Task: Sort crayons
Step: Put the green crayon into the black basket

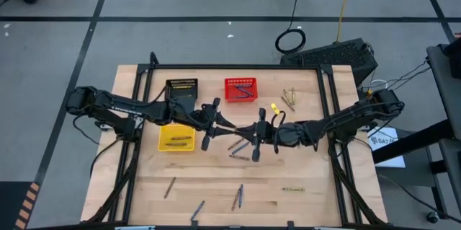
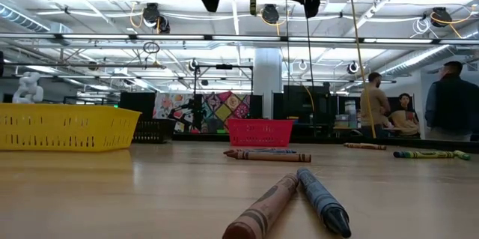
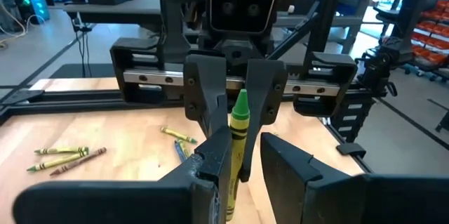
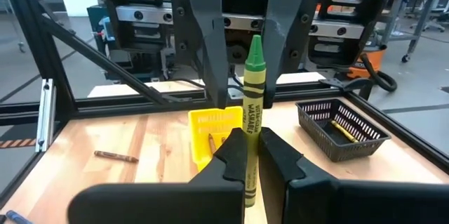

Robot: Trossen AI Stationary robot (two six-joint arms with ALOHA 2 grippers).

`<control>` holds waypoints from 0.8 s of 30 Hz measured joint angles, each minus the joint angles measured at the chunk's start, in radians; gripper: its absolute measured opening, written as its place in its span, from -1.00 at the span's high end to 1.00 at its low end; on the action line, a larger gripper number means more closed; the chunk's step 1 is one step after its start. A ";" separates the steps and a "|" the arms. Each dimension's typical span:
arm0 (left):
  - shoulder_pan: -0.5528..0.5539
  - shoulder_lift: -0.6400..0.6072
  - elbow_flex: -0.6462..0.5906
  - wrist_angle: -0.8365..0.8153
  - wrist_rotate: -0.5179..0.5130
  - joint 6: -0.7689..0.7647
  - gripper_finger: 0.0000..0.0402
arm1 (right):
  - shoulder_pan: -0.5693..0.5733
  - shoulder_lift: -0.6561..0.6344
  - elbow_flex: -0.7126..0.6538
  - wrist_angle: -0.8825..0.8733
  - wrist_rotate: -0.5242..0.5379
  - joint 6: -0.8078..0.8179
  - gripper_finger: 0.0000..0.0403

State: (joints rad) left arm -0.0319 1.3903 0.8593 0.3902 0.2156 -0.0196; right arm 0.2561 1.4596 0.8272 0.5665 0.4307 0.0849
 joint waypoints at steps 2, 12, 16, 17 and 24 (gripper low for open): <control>0.001 0.000 0.000 0.002 -0.004 0.000 0.58 | -0.008 0.000 0.000 0.007 -0.029 0.000 1.00; 0.018 0.000 0.001 0.022 -0.006 0.000 0.58 | -0.021 0.000 0.000 0.032 -0.040 0.000 1.00; 0.018 0.000 0.001 0.022 -0.006 0.000 0.59 | -0.021 0.000 0.000 0.033 -0.042 0.000 1.00; 0.018 0.000 0.001 0.022 -0.007 0.000 0.60 | -0.021 0.000 0.000 0.034 -0.042 0.000 1.00; 0.019 0.000 0.001 0.019 -0.011 0.001 0.89 | -0.020 0.000 0.000 0.035 -0.044 0.001 1.00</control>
State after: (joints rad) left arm -0.0132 1.3907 0.8600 0.4092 0.2043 -0.0189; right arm 0.2357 1.4593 0.8268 0.6019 0.3862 0.0856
